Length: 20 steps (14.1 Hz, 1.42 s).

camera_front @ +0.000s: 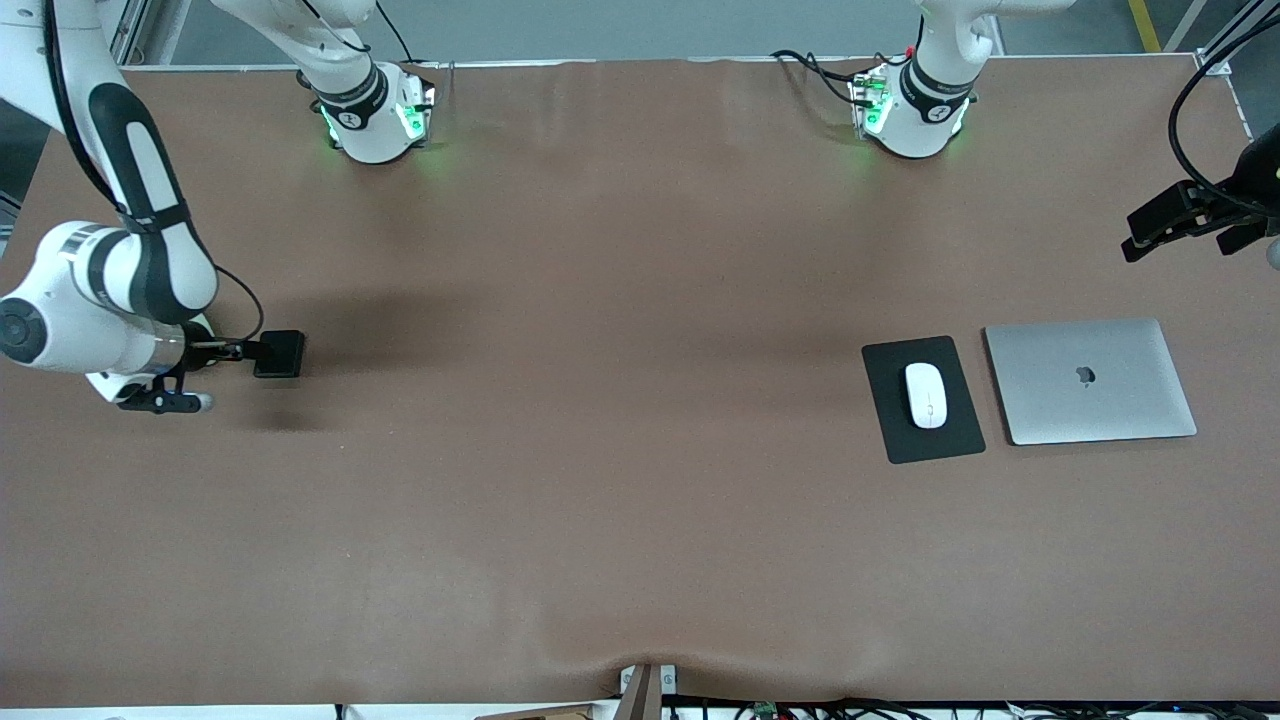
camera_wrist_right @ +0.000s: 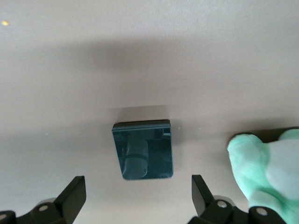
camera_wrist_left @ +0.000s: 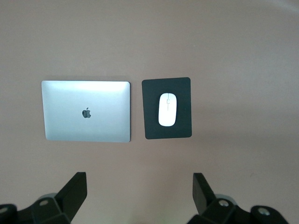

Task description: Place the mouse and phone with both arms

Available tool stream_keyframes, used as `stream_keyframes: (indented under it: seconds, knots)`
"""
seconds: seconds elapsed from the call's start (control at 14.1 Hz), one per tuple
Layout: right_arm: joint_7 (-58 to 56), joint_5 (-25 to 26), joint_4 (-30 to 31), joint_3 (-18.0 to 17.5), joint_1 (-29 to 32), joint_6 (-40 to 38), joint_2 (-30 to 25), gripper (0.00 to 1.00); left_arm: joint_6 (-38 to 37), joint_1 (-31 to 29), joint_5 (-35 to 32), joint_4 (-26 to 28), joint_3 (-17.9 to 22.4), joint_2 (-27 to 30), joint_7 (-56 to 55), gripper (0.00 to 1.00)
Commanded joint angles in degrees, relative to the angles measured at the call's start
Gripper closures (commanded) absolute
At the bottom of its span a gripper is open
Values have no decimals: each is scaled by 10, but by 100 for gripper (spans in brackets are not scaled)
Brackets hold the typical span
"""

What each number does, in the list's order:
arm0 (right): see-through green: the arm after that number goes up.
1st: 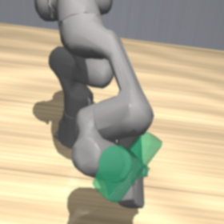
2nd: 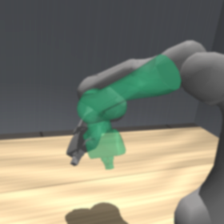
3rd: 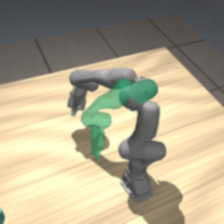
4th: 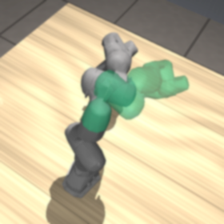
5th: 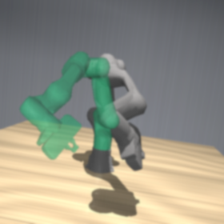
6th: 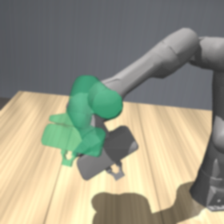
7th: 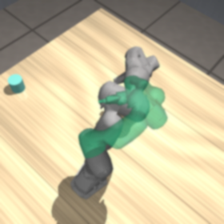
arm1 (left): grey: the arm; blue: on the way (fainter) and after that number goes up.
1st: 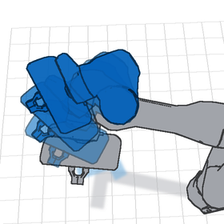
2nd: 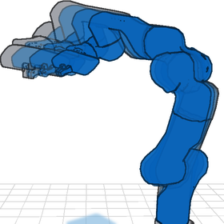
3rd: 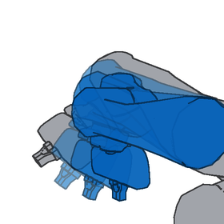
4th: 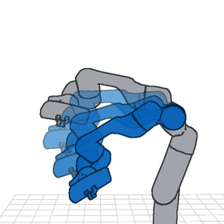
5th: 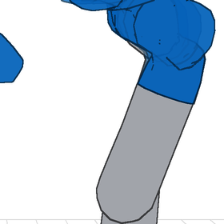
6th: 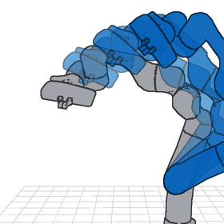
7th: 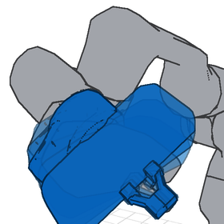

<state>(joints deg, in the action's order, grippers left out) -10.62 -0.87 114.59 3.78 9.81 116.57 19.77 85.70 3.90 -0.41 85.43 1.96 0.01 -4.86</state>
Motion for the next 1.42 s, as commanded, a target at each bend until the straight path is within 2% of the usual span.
stream_keyframes:
  seconds: [0.0, 0.21, 0.64, 0.85, 1.0, 1.14, 1.35]
  knots:
    - [-6, 9, -69, -9, 8, -84, 2, 0, 5, 1, 14, 3, 1, 3, -7, 0]
    - [-4, 0, -128, -11, 4, -164, 6, 0, 5, 3, 15, 3, 1, 3, -8, 0]
    - [-5, 3, -229, -34, 1, -215, 13, 0, 2, 1, 15, 2, 1, 4, -7, 0]
    - [-5, -3, -248, -38, 7, -223, 13, 0, 0, 1, 14, 4, -3, 7, -12, 0]
    - [-1, 3, -272, -37, 7, -225, 13, 0, -4, 1, 12, 4, -20, 10, -39, 0]
    - [2, 5, -286, -37, 5, -247, 8, 0, -8, 0, 8, 5, -43, 13, -63, 0]
    - [2, -4, -306, -37, 7, -289, -2, 0, -9, 1, 6, 6, -49, 12, -67, 0]
